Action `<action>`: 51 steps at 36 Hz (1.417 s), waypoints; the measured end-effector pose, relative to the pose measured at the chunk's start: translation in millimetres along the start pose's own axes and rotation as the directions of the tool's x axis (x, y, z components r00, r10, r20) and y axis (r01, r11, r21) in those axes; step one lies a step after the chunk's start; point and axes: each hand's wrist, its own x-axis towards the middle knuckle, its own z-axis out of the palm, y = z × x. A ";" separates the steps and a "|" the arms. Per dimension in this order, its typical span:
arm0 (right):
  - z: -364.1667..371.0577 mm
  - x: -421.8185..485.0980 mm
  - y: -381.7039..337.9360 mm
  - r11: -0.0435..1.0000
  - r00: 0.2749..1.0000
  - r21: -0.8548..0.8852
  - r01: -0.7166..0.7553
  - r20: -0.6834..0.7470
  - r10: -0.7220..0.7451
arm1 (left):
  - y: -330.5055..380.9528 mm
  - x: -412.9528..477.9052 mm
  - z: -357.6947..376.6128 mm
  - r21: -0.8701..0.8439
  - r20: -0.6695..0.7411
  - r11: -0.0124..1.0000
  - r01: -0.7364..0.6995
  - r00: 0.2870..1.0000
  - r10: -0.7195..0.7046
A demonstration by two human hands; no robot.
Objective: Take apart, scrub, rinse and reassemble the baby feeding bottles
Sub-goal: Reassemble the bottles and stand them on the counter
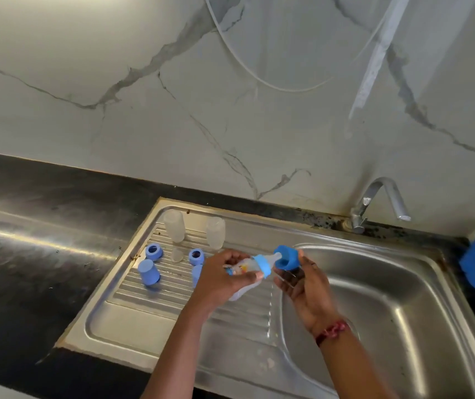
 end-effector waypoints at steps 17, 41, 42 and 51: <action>-11.7 -8.6 0.1 0.991 0.998 0.132 -0.039 -0.050 0.046 | 7.5 9.1 25.6 0.235 0.071 0.961 -0.147 0.988 0.134; 1.6 -17.4 0.2 0.982 0.994 -0.163 0.101 0.060 -0.092 | -4.2 12.0 25.3 0.248 0.012 0.962 -0.111 0.994 0.112; 1.4 -17.3 0.0 0.982 0.993 -0.160 0.105 0.062 -0.096 | -5.0 12.5 25.4 0.243 0.010 0.964 -0.111 0.994 0.112; 0.0 -17.7 3.2 0.977 0.990 -0.160 0.138 0.018 -0.137 | -6.0 12.7 31.0 0.211 -0.017 0.971 -0.108 0.993 0.114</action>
